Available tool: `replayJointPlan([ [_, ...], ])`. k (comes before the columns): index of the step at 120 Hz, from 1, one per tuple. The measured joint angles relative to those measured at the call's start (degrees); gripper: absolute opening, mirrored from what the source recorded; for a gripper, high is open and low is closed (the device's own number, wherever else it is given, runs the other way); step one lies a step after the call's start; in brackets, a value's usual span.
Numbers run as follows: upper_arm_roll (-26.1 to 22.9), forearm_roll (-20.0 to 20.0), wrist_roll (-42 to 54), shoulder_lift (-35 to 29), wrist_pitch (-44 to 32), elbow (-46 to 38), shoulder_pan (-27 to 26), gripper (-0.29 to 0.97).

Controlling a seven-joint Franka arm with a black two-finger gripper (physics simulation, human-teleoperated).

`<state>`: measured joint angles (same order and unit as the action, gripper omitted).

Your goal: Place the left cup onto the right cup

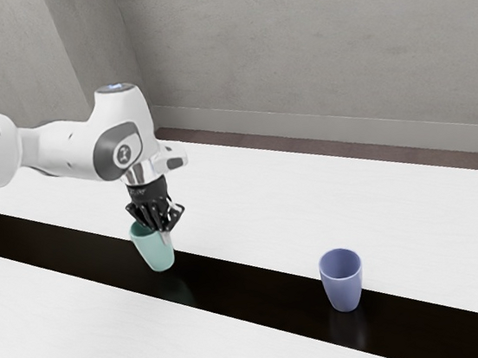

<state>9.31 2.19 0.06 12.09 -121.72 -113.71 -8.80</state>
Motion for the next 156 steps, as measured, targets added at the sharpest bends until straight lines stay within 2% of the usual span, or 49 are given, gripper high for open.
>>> replayJointPlan([
  [69, 0.17, -0.26, 0.22, -3.53, 3.68, 2.80, -2.43, -0.10],
  [156, 0.14, -1.04, 0.52, -3.91, 8.84, 9.64, -11.45, -0.10],
])
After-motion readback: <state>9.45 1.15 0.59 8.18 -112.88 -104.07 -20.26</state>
